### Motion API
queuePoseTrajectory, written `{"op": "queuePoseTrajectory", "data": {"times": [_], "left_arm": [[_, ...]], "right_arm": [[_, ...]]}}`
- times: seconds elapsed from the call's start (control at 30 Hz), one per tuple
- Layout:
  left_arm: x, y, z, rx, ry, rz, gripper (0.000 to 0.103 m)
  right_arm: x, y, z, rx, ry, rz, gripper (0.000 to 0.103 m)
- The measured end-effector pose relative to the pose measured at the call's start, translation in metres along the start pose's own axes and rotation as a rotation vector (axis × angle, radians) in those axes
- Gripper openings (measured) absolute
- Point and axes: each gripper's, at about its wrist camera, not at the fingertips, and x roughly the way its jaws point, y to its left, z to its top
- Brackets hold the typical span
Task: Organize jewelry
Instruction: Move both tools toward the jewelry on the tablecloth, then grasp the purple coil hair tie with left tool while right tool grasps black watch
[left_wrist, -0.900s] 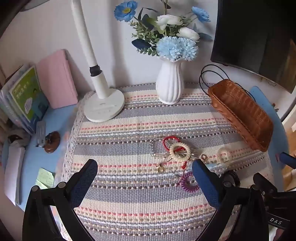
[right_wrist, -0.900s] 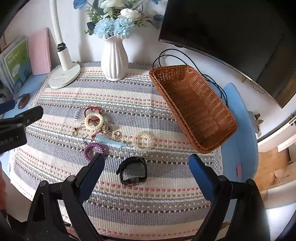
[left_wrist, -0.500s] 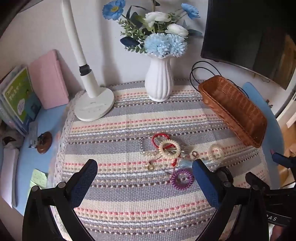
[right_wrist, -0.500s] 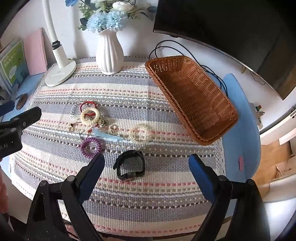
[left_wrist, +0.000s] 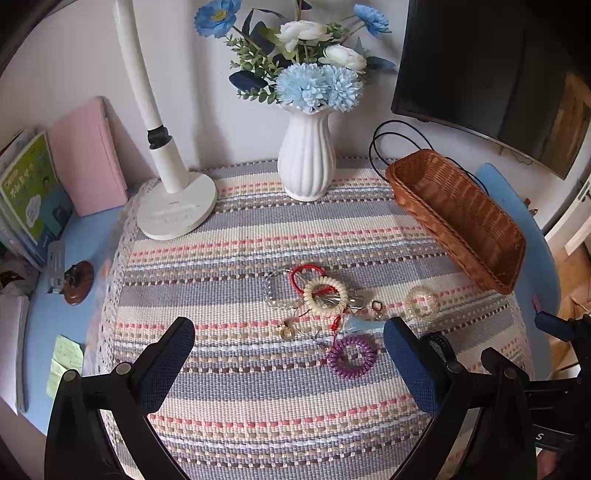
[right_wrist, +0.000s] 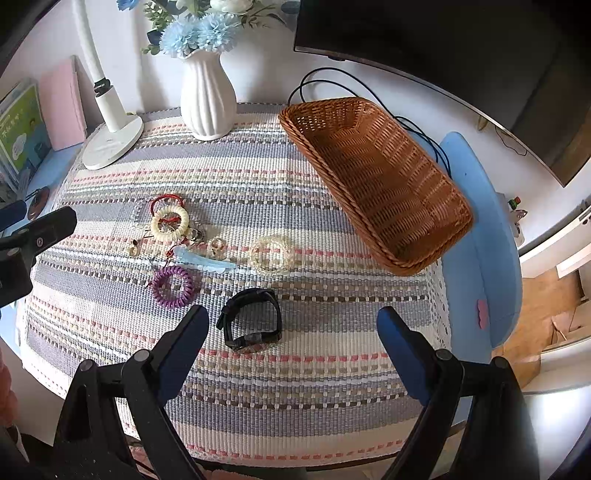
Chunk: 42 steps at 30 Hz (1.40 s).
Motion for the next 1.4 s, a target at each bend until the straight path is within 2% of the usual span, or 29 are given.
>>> {"op": "queuePoseTrajectory", "data": {"times": [0.23, 0.7, 0.77, 0.83, 0.9, 0.93, 1.03, 1.17, 1.2, 1.23, 1.27, 1.33, 1.4], "left_arm": [[0.002, 0.0, -0.001, 0.005, 0.007, -0.019, 0.102], [0.022, 0.008, -0.011, -0.028, 0.078, -0.091, 0.102], [0.033, 0.013, -0.017, -0.043, 0.101, -0.14, 0.102], [0.058, 0.019, -0.032, -0.071, 0.189, -0.186, 0.101], [0.072, 0.022, -0.043, -0.103, 0.235, -0.234, 0.092], [0.079, 0.02, -0.048, -0.113, 0.255, -0.252, 0.091], [0.093, 0.008, -0.054, -0.091, 0.277, -0.259, 0.081], [0.112, 0.0, -0.057, -0.112, 0.325, -0.283, 0.056], [0.116, -0.001, -0.058, -0.116, 0.333, -0.284, 0.052], [0.12, -0.001, -0.059, -0.12, 0.341, -0.281, 0.052], [0.123, -0.001, -0.058, -0.125, 0.344, -0.283, 0.049], [0.125, -0.001, -0.06, -0.133, 0.345, -0.301, 0.043], [0.128, -0.001, -0.061, -0.151, 0.349, -0.321, 0.041]], "right_arm": [[0.002, -0.002, -0.001, 0.007, 0.008, -0.002, 0.093], [0.009, -0.007, -0.007, 0.021, 0.035, -0.006, 0.093], [0.012, -0.012, -0.01, 0.016, 0.038, -0.013, 0.093], [0.014, -0.017, -0.014, 0.01, 0.038, -0.028, 0.093], [0.016, -0.021, -0.018, 0.002, 0.041, -0.007, 0.093], [0.016, -0.023, -0.02, -0.003, 0.04, 0.006, 0.093], [0.017, -0.023, -0.026, -0.02, 0.037, 0.043, 0.093], [0.033, -0.026, -0.031, 0.024, 0.078, 0.119, 0.088], [0.038, -0.028, -0.031, 0.046, 0.09, 0.139, 0.088], [0.044, -0.032, -0.033, 0.082, 0.099, 0.17, 0.084], [0.047, -0.034, -0.034, 0.1, 0.103, 0.189, 0.074], [0.056, -0.035, -0.033, 0.121, 0.121, 0.204, 0.059], [0.063, -0.035, -0.03, 0.138, 0.131, 0.205, 0.056]]}}
